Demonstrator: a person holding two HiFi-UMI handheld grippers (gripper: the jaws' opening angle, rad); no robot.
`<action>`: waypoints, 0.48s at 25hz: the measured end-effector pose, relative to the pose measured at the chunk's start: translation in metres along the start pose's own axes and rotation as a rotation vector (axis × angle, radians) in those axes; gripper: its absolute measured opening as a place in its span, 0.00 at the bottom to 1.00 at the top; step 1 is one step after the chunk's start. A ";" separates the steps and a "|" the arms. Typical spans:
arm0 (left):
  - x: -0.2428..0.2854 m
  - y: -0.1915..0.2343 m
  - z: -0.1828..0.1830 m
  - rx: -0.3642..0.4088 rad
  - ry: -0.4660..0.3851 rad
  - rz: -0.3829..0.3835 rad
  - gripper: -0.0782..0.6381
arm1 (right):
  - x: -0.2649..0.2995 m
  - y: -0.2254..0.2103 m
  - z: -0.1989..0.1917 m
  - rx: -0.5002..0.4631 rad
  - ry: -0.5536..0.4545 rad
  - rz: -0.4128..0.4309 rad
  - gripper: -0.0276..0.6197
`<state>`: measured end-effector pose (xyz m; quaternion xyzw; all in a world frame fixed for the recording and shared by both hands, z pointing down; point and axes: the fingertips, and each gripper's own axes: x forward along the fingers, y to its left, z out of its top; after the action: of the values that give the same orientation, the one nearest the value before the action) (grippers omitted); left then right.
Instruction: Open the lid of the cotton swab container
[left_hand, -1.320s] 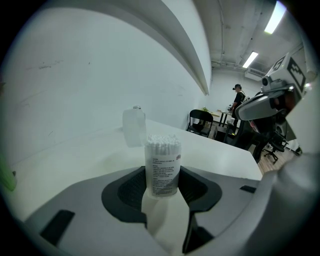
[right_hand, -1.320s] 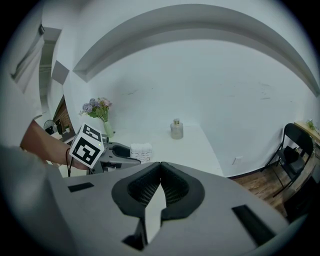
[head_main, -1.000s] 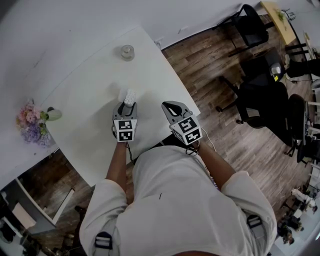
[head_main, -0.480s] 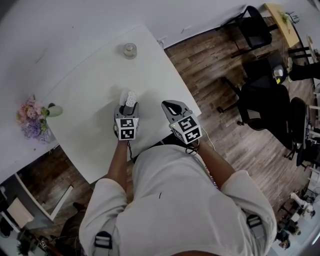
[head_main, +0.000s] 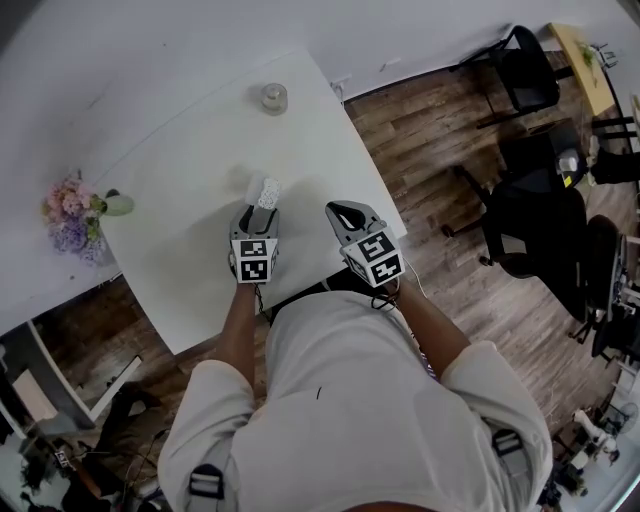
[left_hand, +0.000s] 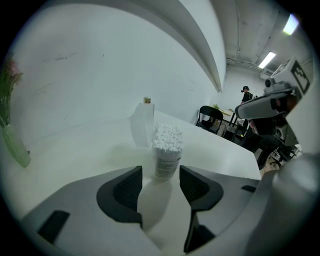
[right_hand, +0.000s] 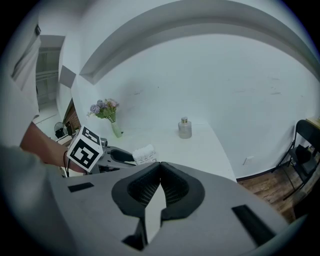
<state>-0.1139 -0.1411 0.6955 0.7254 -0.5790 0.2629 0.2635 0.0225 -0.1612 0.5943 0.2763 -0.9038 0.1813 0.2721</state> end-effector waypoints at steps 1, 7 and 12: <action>-0.003 0.000 -0.001 -0.006 0.002 0.010 0.43 | 0.000 0.000 0.000 -0.003 -0.001 0.010 0.04; -0.026 -0.003 -0.012 -0.061 0.023 0.053 0.43 | 0.005 0.000 0.003 -0.017 -0.016 0.061 0.04; -0.040 -0.016 -0.011 -0.139 0.011 0.101 0.40 | 0.006 -0.006 0.005 -0.066 -0.016 0.100 0.04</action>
<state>-0.1070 -0.1025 0.6754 0.6739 -0.6303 0.2389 0.3026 0.0202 -0.1704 0.5948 0.2233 -0.9239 0.1628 0.2646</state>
